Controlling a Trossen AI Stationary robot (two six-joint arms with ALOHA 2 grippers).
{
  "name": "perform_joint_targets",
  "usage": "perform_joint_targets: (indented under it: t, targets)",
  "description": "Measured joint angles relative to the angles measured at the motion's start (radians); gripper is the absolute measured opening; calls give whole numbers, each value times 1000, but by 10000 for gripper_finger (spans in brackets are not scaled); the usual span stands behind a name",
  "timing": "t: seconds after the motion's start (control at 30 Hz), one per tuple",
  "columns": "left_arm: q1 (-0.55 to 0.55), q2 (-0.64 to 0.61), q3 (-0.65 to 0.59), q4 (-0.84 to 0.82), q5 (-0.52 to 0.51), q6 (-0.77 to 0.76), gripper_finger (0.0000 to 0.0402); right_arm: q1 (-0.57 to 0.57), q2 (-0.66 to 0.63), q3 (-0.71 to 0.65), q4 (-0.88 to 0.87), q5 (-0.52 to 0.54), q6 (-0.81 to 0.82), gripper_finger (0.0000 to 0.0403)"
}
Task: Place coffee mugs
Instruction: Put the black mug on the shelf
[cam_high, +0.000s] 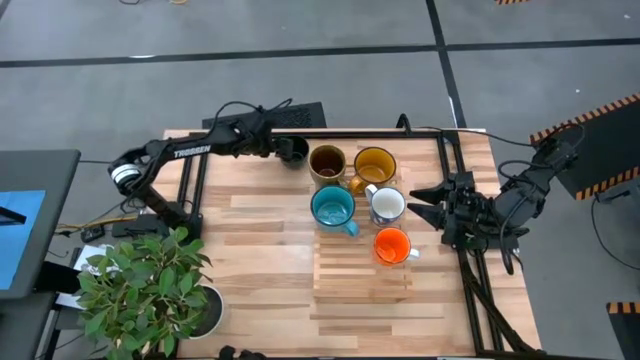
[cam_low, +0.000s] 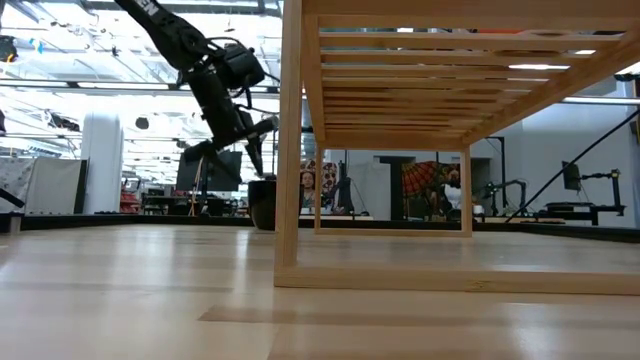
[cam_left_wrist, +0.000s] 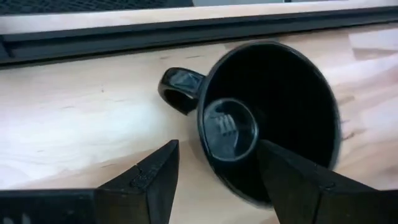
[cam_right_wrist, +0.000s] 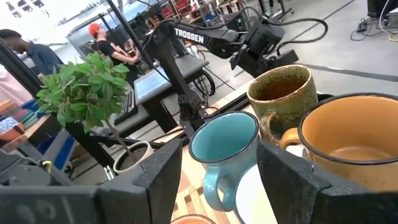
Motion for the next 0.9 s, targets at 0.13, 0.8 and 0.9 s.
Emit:
perform_joint_targets:
  t: [0.13,0.8,0.9]
  targets:
    - [-2,44,0,14,26,-33,201,0,0,0,-1,0,0,234]
    - [-33,120,0,31,71,-95,17,0,18,0,-12,0,2,234]
    - [-32,104,3,17,112,-53,11,3,18,0,-12,0,3,234]
